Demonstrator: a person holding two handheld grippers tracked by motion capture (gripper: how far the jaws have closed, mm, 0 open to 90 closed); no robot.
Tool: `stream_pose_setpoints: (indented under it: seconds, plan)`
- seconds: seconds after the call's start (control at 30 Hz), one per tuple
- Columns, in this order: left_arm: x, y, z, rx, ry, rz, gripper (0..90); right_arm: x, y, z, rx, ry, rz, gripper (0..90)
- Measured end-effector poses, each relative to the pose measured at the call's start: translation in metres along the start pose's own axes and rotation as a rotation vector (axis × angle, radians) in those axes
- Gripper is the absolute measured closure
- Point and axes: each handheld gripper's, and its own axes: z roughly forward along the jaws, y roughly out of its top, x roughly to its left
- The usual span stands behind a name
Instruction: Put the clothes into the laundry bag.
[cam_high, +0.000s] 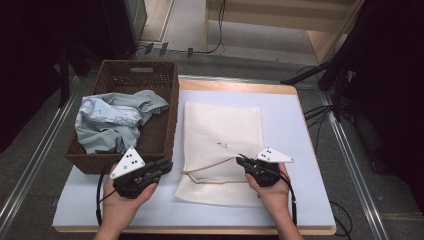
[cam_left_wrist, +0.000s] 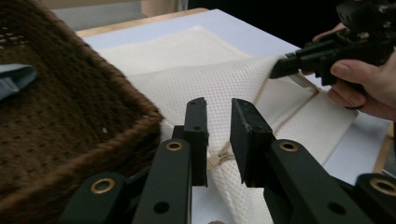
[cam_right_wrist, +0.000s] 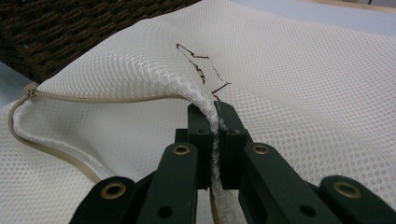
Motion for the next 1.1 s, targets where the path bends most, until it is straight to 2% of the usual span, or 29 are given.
stream_pose_setpoints:
  seconds: [0.13,0.17,0.33,0.37,0.47,0.53,0.57,0.63,0.73,0.77,0.9,1.1]
  plan:
    - [0.01,0.004,-0.006,-0.012,0.026,-0.013,74.9,0.001,-0.001,0.001,0.004,0.001,0.001,87.0]
    - [0.018,0.006,-0.009,-0.022,0.043,-0.023,73.6,0.001,-0.001,0.001,0.007,-0.001,-0.003,87.0]
    - [0.037,0.011,-0.017,-0.043,0.075,-0.065,70.4,0.001,-0.001,0.001,0.005,0.002,-0.001,86.9]
    - [0.037,0.011,-0.017,-0.043,0.075,-0.065,70.0,0.001,-0.001,0.001,0.005,0.002,-0.001,86.9]
    - [0.051,0.015,-0.021,-0.04,0.099,-0.082,69.3,0.002,-0.002,0.002,0.012,0.003,-0.005,86.7]
    - [0.054,0.017,-0.021,-0.043,0.107,-0.083,69.4,0.002,-0.002,0.002,0.012,0.002,-0.006,86.7]
    - [0.061,0.021,-0.022,-0.043,0.122,-0.086,69.4,0.002,-0.002,0.002,0.013,0.001,-0.007,86.7]
    - [0.063,0.023,-0.022,-0.043,0.129,-0.09,69.3,0.002,-0.002,0.002,0.013,0.0,-0.007,86.7]
    - [0.076,0.028,-0.022,-0.042,0.151,-0.095,71.6,0.003,-0.002,0.002,0.013,-0.003,-0.009,86.6]
    - [0.076,0.028,-0.022,-0.042,0.151,-0.095,71.5,0.003,-0.002,0.002,0.013,-0.002,-0.009,86.6]
    - [0.092,0.029,-0.024,-0.039,0.194,-0.128,69.3,0.003,-0.002,0.002,0.013,-0.002,-0.007,86.7]
    - [0.107,0.027,-0.03,-0.029,0.245,-0.157,67.4,0.003,-0.002,0.002,0.012,-0.003,-0.009,86.6]
